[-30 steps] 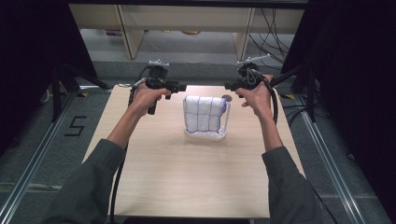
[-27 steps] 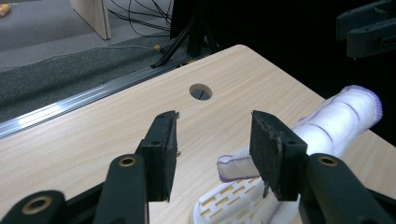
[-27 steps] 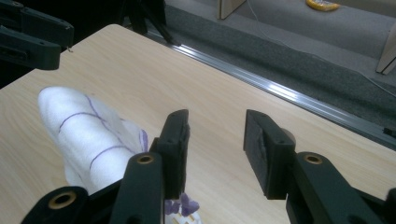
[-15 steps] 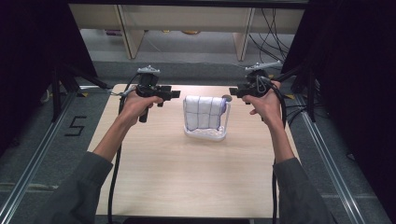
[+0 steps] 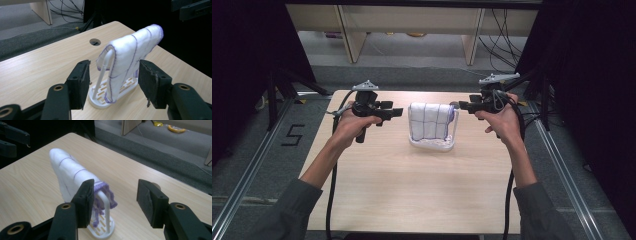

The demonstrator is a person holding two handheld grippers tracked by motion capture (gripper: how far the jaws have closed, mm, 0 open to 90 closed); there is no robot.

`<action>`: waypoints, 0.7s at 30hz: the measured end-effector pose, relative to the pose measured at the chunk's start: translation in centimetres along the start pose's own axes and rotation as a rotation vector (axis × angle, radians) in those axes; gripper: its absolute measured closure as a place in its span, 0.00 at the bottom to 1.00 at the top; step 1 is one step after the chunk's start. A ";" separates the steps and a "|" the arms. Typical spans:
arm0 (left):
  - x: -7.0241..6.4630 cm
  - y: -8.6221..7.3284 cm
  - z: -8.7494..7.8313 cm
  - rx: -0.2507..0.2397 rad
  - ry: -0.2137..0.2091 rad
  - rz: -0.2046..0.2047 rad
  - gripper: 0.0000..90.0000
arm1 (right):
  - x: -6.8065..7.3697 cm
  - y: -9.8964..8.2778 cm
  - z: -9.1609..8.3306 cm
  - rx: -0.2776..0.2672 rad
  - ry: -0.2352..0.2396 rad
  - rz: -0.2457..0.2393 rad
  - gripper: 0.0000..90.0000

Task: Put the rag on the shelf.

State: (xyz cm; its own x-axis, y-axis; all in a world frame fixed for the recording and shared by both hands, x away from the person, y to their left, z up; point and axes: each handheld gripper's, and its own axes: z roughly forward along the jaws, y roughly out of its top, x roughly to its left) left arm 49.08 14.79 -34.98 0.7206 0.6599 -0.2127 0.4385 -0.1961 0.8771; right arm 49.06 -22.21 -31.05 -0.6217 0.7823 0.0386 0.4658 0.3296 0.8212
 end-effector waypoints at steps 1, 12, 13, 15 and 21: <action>-0.2 -0.2 -0.1 -0.003 0.004 -0.001 0.47 | 0.2 -0.2 -0.2 -0.002 -0.003 0.008 0.54; -1.5 -2.3 -1.2 -0.008 -0.024 -0.003 0.43 | 0.8 -2.4 -0.9 -0.015 0.033 0.029 0.51; -1.5 -2.4 -1.2 -0.012 -0.031 -0.005 0.42 | 1.0 -2.6 -1.0 -0.015 0.032 0.039 0.50; -1.7 -2.8 -1.4 -0.008 -0.032 -0.005 0.42 | 1.1 -2.9 -1.0 -0.022 0.035 0.026 0.49; -2.1 -3.9 -1.7 -0.015 -0.049 -0.006 0.41 | 1.6 -3.7 -1.4 -0.034 0.036 0.031 0.46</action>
State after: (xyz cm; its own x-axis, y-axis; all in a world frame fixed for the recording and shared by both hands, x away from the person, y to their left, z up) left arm 44.95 15.41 -37.19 0.7436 0.6244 -0.2391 0.4354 -0.1809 0.8819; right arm 45.42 -22.92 -33.21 -0.6299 0.7720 0.0847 0.4638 0.2864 0.8384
